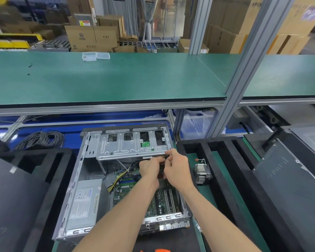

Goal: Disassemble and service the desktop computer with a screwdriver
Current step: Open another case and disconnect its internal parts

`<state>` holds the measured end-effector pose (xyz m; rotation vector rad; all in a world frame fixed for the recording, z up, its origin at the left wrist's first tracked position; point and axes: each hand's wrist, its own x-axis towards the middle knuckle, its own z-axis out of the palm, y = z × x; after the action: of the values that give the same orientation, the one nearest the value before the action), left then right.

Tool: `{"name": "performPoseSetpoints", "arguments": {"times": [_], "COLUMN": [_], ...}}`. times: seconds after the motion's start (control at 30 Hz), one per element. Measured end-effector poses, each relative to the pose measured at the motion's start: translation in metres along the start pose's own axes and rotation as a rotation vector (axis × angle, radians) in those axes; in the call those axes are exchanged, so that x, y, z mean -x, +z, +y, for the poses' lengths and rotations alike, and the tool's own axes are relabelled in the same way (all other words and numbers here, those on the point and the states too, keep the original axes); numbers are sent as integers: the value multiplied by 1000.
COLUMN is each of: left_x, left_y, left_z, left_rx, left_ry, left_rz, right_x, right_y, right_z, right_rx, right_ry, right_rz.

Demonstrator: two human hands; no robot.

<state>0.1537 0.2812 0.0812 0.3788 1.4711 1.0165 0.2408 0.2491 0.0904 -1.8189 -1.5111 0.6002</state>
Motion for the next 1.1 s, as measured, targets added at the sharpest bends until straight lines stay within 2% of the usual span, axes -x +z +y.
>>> {"name": "performPoseSetpoints", "arguments": {"times": [0.23,0.4,0.6,0.73,0.83,0.9,1.0,1.1], "left_x": [-8,-3,1,-10,-13,-16,-22,-29], "left_y": [-36,-38,-69,-97,-109,-114,-114,-106], "left_z": [-9,10,63,77,76,69,59,52], "left_rx": [-98,-158,-200,-218,-405,-573,-787,-1078], "left_ry": [13,148,267,253,310,314,353,403], "left_rz": [-26,-121,-222,-259,-233,-219,-186,-166], "right_x": [2,6,15,16,16,18,21,17], "right_y": [0,0,12,30,44,54,63,64], "right_z": [0,-3,-14,-24,-24,-21,-15,-10], "right_rx": [16,64,263,221,161,148,188,282], "right_ry": [2,-28,-43,10,95,87,35,61], "right_rz": [-28,-37,-160,-240,-306,-349,-405,-453]}}
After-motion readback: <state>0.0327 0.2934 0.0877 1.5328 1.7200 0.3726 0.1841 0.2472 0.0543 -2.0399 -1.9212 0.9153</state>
